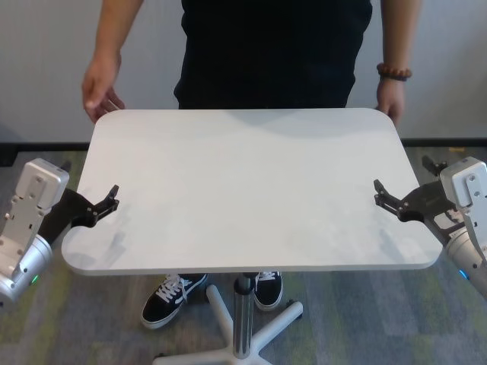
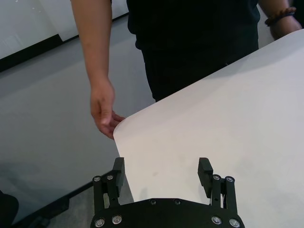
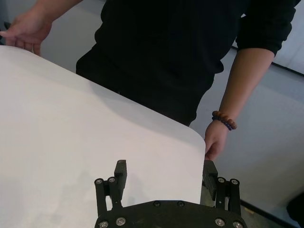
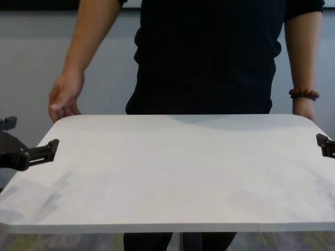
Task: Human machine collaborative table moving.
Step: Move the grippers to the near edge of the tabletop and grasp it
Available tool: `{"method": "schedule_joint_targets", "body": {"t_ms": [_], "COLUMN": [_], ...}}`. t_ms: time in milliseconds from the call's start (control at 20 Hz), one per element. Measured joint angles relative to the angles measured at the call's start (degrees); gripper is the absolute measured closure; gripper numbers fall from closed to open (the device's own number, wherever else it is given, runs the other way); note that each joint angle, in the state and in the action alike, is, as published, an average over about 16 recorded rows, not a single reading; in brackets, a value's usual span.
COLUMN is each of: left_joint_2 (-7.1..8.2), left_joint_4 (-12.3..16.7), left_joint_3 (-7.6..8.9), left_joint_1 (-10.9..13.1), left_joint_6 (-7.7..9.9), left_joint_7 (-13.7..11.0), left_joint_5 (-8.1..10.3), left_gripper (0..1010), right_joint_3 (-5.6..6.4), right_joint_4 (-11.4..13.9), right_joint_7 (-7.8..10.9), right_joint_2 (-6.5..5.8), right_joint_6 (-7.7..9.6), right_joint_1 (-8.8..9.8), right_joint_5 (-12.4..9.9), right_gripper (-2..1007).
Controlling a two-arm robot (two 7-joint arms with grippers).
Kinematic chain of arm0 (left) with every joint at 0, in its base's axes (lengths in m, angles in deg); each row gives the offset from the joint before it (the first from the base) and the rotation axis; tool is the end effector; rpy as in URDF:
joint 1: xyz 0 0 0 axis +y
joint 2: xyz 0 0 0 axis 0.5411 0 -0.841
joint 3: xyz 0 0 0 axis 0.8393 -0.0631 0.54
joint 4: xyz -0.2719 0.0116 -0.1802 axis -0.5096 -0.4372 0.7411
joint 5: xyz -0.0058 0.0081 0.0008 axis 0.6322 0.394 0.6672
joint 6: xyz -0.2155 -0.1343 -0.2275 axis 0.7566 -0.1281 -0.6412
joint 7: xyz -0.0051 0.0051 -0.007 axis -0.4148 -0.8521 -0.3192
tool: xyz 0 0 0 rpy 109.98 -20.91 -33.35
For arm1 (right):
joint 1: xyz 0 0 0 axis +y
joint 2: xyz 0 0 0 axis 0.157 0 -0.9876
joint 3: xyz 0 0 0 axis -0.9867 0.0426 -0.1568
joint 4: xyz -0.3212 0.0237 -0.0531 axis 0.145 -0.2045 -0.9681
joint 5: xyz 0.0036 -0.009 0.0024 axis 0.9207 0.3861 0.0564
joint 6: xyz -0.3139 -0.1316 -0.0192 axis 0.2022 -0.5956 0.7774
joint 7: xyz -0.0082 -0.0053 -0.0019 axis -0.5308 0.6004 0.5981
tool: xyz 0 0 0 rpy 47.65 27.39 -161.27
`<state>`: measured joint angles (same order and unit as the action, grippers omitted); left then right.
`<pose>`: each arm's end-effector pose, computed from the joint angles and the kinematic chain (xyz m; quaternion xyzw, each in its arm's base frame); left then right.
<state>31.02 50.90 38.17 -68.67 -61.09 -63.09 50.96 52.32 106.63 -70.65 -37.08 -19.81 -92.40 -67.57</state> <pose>0.3944 0.0948 -0.3376 0.1414 -0.1324 0.5800 0.7913 0.3943 -0.0947 -0.3376 -0.1414 -0.1325 -0.5799 0.7913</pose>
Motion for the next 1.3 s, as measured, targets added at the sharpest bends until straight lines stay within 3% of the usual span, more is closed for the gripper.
{"method": "schedule_joint_targets", "body": {"t_ms": [1300], "left_joint_2": [0.10], "left_joint_4": [0.3], "left_joint_3": [0.09], "left_joint_1": [0.2], "left_joint_6": [-0.08], "left_joint_7": [0.4], "left_joint_5": [-0.18], "left_gripper": [10], "right_joint_3": [-0.06], "right_joint_4": [0.3], "right_joint_7": [-0.24], "right_joint_2": [-0.12], "right_joint_6": [0.24], "right_joint_1": [0.14], "right_joint_5": [0.3], "right_gripper": [4]}}
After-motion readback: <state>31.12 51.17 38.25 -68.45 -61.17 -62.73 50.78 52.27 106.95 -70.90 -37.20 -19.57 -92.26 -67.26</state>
